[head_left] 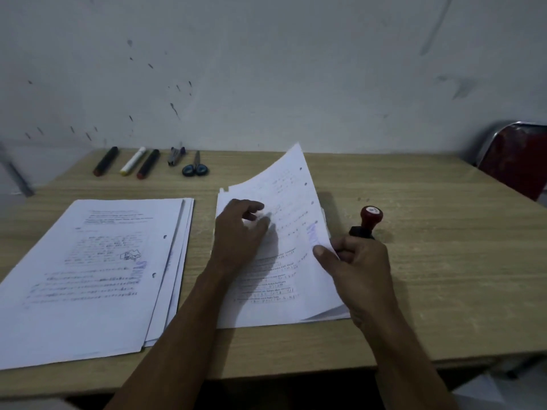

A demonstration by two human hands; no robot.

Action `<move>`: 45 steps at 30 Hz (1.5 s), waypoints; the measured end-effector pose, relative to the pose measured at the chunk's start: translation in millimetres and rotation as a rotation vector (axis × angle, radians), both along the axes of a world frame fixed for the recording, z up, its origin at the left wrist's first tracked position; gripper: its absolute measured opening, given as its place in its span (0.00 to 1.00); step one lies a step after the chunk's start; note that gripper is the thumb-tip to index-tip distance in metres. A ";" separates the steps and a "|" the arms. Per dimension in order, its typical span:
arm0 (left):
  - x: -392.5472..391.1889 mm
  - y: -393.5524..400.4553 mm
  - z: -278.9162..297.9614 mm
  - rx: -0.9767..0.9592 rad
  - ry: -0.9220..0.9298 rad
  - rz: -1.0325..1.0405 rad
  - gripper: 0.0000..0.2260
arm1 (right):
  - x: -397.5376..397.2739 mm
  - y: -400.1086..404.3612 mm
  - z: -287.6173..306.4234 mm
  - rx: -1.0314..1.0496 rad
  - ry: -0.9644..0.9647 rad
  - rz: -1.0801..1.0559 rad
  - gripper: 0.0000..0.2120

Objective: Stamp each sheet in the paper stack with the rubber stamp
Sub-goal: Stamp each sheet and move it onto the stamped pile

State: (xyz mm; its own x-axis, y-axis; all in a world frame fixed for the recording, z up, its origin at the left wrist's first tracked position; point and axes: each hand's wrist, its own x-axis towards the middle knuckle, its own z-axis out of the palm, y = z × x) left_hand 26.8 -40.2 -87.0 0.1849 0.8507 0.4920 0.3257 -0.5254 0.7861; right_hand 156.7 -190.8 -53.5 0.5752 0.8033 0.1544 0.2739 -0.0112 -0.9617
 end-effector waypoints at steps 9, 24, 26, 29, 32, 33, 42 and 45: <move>-45.2 10.3 40.7 -0.799 -0.426 -0.115 0.21 | -6.7 0.9 22.2 0.206 0.154 0.210 0.04; -164.0 26.0 77.6 -0.383 -0.308 0.298 0.09 | -77.6 41.2 20.4 -0.021 0.257 0.268 0.09; -186.2 29.2 73.9 -0.324 -0.207 0.387 0.04 | -95.2 47.9 16.4 -0.110 0.189 0.311 0.11; -219.3 27.9 67.7 -0.321 -0.071 0.452 0.04 | -122.7 57.2 9.7 -0.183 0.019 0.352 0.10; -243.3 24.1 60.6 -0.317 0.046 0.524 0.11 | -147.3 65.1 4.4 -0.229 -0.101 0.379 0.06; -249.5 23.0 58.4 -0.300 0.099 0.566 0.13 | -155.1 66.4 4.0 -0.253 -0.140 0.380 0.08; -273.5 35.8 31.4 -0.288 0.283 0.680 0.11 | -183.2 73.6 1.1 -0.405 -0.507 0.350 0.24; -275.8 40.1 20.9 -0.303 0.332 0.687 0.13 | -181.8 72.8 2.8 -0.420 -0.558 0.353 0.25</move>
